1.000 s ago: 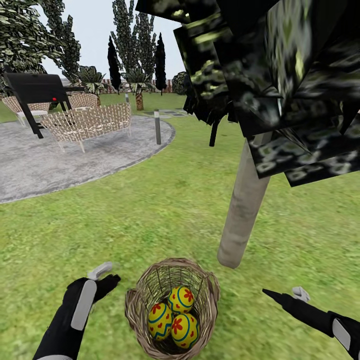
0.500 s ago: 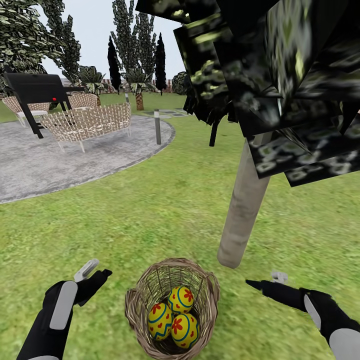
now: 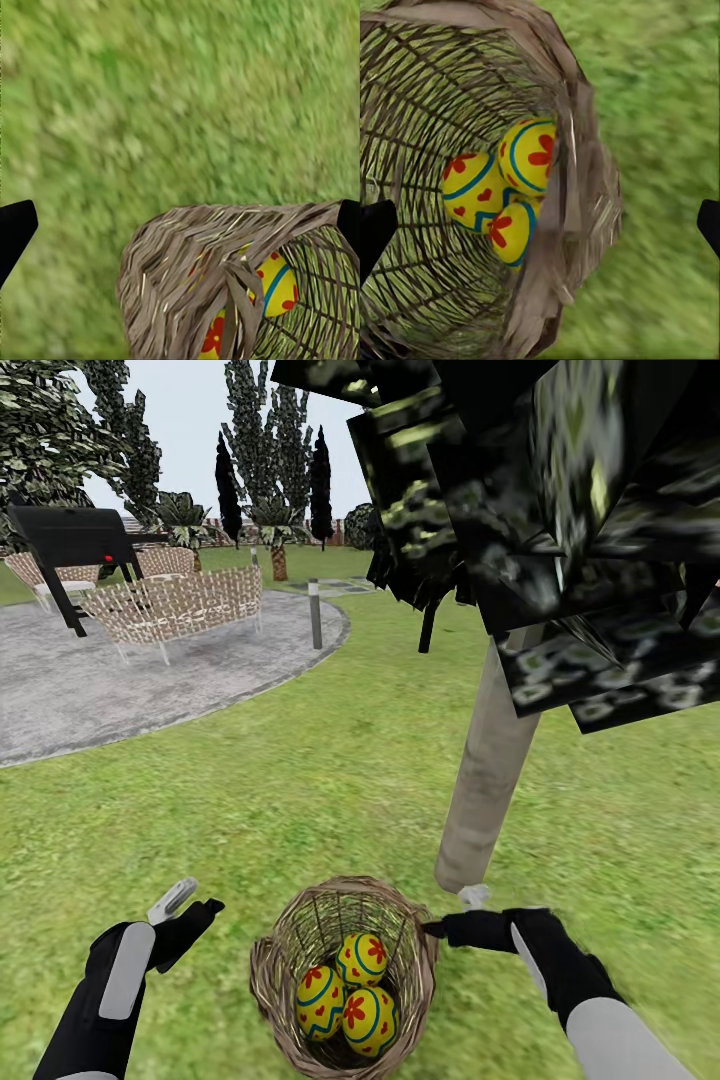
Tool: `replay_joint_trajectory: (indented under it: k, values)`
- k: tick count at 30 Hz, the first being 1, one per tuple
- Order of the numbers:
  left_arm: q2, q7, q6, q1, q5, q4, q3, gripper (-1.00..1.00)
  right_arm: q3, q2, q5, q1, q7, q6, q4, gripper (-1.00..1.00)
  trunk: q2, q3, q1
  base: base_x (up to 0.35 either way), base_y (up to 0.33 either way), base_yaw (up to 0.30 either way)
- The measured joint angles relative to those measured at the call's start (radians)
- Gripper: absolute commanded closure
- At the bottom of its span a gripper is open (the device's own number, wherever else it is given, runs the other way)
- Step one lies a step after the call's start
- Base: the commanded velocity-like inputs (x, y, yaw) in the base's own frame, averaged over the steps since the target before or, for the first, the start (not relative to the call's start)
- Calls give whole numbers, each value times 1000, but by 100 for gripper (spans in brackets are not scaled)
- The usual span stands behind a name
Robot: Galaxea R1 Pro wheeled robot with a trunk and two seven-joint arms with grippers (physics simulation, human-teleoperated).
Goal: Take the three Easter eggs out of the wicker basket on the lawn in the garden, then place them on the lawn next to a single tree (choose any tree) so that all three eggs are next to the same tree and none are left in the basket.
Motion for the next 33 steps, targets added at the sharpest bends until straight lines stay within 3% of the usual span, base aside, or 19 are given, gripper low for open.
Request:
replay_joint_trajectory:
  k: [1,3,10,13,16,20,25,29,33]
  values:
    - [0,0,0,0,0,1,0,-100,7,31,9,0,-18,5,-17,-100,0,0,0,0,0,0]
    - [-1,-1,0,0,0,2,-1,-100,12,64,17,0,-28,8,-47,-100,0,0,0,0,0,0]
    - [-1,-3,0,0,0,5,-1,-100,87,148,96,4,-90,35,-71,-100,0,0,0,0,0,0]
    - [-1,-4,-1,0,0,6,-1,-100,121,160,99,4,-129,33,-63,-100,0,0,0,0,0,0]
    - [-1,-4,0,0,0,4,0,-100,182,163,98,6,-141,29,-53,-100,0,0,0,0,0,0]
    - [-1,-4,0,0,0,1,1,-100,204,166,99,7,-149,28,-49,-100,0,0,0,0,0,0]
    - [-1,-4,0,0,0,-3,1,-100,222,196,100,8,-254,28,-38,-100,0,0,0,0,0,0]
    - [0,-3,1,0,1,-10,2,-100,326,211,93,8,-362,29,-20,-100,0,0,0,0,0,0]
    - [1,-4,3,0,2,-60,3,-100,353,227,92,6,-406,35,-18,-100,0,0,0,0,0,0]
